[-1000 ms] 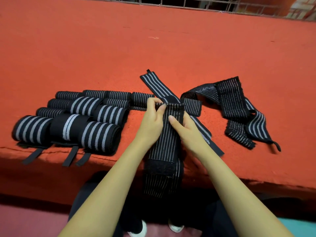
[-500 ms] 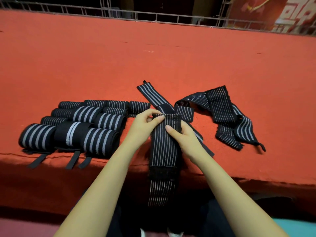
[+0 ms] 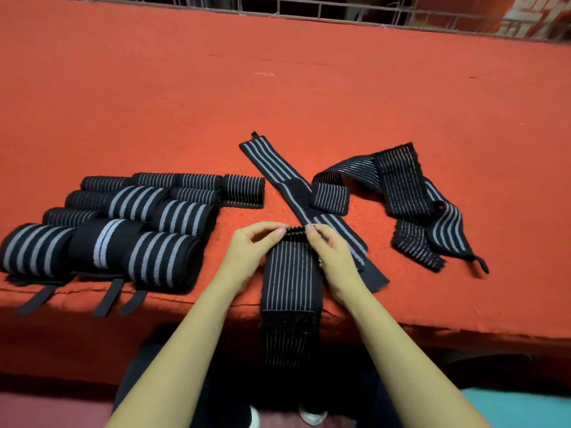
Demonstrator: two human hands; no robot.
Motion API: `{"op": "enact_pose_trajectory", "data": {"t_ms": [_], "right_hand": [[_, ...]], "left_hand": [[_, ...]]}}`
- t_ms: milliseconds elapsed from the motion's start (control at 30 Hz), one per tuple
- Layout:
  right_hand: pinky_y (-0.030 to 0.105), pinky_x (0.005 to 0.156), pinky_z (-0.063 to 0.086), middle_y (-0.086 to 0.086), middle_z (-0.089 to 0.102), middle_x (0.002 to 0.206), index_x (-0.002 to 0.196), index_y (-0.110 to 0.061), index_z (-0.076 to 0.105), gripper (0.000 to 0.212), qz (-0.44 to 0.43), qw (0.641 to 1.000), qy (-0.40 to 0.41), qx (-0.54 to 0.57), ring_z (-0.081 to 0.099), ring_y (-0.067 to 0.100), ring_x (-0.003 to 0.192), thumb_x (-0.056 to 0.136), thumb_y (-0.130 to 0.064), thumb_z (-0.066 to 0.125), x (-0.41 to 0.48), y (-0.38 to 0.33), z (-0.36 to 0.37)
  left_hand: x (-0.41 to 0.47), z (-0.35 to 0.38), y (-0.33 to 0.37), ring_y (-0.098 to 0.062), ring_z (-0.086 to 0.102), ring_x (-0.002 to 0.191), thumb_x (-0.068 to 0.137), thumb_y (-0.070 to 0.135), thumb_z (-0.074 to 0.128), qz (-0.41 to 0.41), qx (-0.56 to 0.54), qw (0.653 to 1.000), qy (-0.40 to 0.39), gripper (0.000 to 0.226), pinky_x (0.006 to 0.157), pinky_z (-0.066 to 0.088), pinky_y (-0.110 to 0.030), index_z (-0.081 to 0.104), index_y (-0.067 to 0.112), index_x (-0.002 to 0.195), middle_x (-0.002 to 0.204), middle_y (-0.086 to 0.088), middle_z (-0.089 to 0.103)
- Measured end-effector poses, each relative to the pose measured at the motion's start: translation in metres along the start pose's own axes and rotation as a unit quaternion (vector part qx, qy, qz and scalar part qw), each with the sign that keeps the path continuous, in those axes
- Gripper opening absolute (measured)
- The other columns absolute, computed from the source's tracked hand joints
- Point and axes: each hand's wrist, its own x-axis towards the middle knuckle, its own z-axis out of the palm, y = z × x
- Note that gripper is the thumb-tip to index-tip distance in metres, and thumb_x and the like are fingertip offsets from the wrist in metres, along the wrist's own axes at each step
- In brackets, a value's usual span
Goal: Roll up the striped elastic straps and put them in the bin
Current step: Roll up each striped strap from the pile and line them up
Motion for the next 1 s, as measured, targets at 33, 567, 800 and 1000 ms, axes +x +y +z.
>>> {"op": "enact_pose_trajectory", "data": {"t_ms": [33,567,800,1000], "right_hand": [[0.021,0.074,0.050,-0.004,0.069,0.088,0.101,-0.008,0.065,0.025,-0.001,1.000,0.008,-0.002,0.065,0.008,0.084,0.093,-0.030,0.057,0.0006,-0.0006,0.0000],[0.016,0.063,0.050,-0.005,0.071,0.077,0.105,-0.004,0.063,0.014,0.005,0.999,0.008,0.031,0.066,0.004,0.071,0.095,-0.012,0.055,-0.0025,-0.0026,-0.0013],[0.021,0.067,0.053,-0.002,0.071,0.083,0.096,-0.010,0.067,0.012,-0.017,1.000,0.001,0.012,0.066,0.010,0.076,0.095,-0.011,0.055,-0.0055,-0.0036,-0.0044],[0.019,0.078,0.050,-0.005,0.068,0.091,0.097,-0.012,0.064,0.013,-0.037,0.999,-0.013,-0.007,0.063,0.005,0.087,0.094,-0.003,0.055,-0.0055,-0.0025,-0.0068]], "left_hand": [[0.0001,-0.0004,-0.0005,0.001,0.065,0.088,0.090,0.009,0.063,0.010,0.014,1.000,-0.002,0.014,0.070,0.045,-0.009,0.074,0.014,0.097,0.095,0.006,0.074],[-0.0005,0.0017,-0.0037,0.002,0.062,0.074,0.087,0.004,0.067,0.024,0.031,0.999,-0.021,0.011,0.069,0.047,-0.012,0.066,0.014,0.089,0.085,0.003,0.067],[-0.0025,0.0009,-0.0015,0.000,0.064,0.083,0.083,0.003,0.070,0.058,0.042,0.997,-0.009,0.014,0.077,0.046,-0.012,0.071,0.016,0.085,0.083,0.009,0.071],[0.0008,0.0022,-0.0032,0.004,0.062,0.085,0.095,0.027,0.057,0.011,0.065,0.997,-0.041,0.017,0.077,0.045,-0.015,0.072,0.020,0.094,0.091,0.012,0.071]]}}
